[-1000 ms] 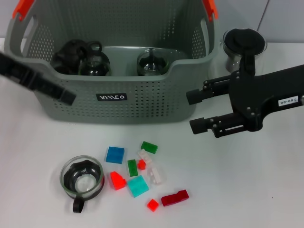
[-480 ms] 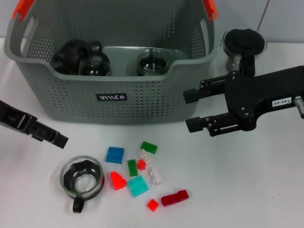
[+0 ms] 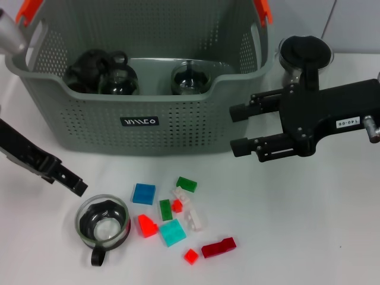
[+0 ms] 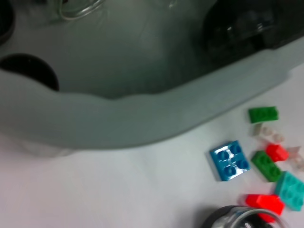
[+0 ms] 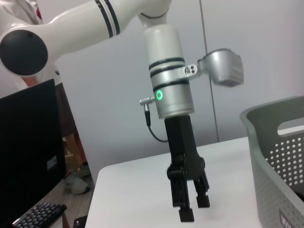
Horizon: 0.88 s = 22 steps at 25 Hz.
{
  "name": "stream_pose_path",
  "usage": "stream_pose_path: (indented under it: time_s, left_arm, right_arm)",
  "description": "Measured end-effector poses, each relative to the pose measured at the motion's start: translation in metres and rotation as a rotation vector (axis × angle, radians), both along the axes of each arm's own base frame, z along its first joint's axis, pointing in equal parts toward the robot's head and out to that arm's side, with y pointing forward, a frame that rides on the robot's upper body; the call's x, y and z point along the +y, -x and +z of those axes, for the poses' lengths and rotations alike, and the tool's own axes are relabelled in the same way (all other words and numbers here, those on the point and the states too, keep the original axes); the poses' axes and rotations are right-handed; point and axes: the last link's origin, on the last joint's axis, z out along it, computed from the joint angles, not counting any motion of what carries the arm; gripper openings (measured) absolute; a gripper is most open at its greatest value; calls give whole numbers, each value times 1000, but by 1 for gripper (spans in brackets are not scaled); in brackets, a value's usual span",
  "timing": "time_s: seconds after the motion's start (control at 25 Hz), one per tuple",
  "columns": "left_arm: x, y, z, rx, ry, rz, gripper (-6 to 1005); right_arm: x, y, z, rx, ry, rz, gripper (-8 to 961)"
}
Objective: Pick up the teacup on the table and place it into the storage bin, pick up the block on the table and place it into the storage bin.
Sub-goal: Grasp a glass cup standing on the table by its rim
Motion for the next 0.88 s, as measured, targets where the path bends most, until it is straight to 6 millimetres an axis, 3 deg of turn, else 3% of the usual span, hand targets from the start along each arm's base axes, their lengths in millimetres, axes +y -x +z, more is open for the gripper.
stream_pose_path:
  time_s: [0.24,0.52,0.88]
  left_arm:
    - [4,4,-17,75,30,-16,861]
    - [3,-3,-23,58,53,-36,861]
    - [4,-11,-17,47,66,-104,860]
  right_arm:
    - [0,-4,-2,5,2,-11,713]
    - [0,-5,-2,3,1,-11,714]
    - [2,-4,-2,2,-8,-12,714]
